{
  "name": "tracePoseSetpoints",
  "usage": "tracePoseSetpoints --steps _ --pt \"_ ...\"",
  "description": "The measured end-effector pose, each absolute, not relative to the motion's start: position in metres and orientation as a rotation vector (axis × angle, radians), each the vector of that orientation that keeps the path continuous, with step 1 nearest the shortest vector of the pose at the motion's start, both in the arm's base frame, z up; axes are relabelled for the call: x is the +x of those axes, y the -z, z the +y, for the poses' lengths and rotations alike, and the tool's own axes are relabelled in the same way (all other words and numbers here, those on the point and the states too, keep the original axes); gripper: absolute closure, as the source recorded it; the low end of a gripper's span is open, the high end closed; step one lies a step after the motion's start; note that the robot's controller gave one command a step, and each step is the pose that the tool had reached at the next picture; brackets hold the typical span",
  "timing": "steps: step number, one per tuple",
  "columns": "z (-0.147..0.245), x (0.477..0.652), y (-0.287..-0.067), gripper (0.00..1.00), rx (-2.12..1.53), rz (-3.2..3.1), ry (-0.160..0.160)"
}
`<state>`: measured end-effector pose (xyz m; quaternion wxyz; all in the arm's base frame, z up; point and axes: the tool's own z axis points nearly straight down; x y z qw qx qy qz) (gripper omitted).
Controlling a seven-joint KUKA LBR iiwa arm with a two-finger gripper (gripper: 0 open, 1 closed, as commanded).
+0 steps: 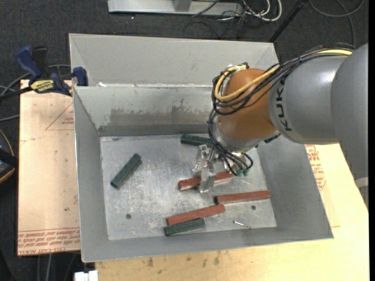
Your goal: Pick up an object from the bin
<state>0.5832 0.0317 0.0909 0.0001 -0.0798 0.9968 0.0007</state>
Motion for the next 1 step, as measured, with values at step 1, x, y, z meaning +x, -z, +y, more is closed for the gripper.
tracePoseSetpoints --steps 1 --pt "0.0297 0.5910 -0.2438 1.00 -0.317 3.118 -0.001"
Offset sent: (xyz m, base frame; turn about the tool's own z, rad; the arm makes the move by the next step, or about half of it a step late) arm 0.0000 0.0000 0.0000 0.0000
